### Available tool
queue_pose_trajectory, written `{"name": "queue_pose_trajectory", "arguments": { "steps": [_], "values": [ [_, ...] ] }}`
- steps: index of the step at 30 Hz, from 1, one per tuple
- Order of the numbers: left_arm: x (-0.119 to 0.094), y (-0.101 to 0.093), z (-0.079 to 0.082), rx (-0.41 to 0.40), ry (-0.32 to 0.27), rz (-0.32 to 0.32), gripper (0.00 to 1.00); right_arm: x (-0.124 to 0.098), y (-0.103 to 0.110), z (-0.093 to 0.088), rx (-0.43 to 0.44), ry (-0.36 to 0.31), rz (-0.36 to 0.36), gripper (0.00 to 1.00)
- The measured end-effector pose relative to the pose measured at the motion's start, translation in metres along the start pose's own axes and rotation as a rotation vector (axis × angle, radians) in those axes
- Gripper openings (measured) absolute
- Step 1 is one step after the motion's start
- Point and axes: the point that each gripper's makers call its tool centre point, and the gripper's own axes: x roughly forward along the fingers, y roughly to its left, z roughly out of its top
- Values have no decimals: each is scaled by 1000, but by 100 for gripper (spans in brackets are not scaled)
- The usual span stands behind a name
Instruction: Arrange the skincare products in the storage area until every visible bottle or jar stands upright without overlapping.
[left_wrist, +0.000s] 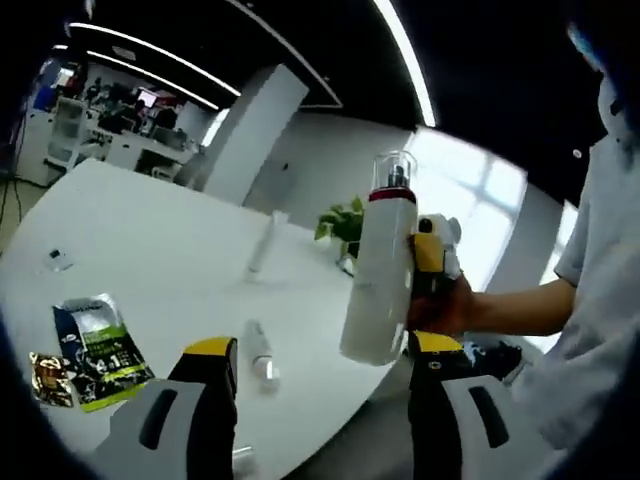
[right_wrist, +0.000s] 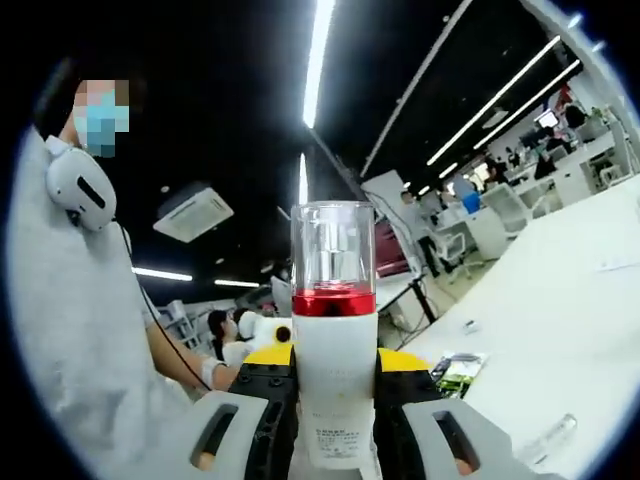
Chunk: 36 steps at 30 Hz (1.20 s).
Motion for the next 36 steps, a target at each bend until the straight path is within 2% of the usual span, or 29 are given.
{"name": "queue_pose_trajectory", "arguments": {
  "steps": [3,5,8,9,13,15,17,18,21,24,30,33,36],
  "values": [
    [10,-22,0,-55,24,-89,61,-2,7,2,15,-13,45,22],
    [16,-27,6,-52,8,-102,60,-2,11,2,22,-18,68,22],
    [22,-45,18,-77,-18,-186,57,-2,19,0,24,-3,101,22],
    [24,-47,20,-73,-15,-194,54,-2,21,-1,21,3,104,22],
    [29,-60,18,-29,32,-253,45,-2,28,-3,22,18,146,22],
    [30,-64,16,-19,61,-277,35,-1,31,-2,15,20,155,22],
    [31,-57,13,37,79,-245,27,-1,33,-2,17,18,160,22],
    [31,-61,17,47,60,-265,26,-1,33,-2,14,18,159,22],
    [32,-59,16,53,80,-244,26,-1,30,-1,19,18,148,23],
    [35,-56,17,83,88,-210,25,0,26,0,20,7,127,23],
    [36,-41,15,106,99,-129,25,9,13,-2,-9,23,34,24],
    [34,-24,16,174,118,-23,25,11,1,-2,-61,61,-45,25],
    [32,-13,17,221,149,46,25,14,-7,-3,-78,86,-120,25]
  ]
}}
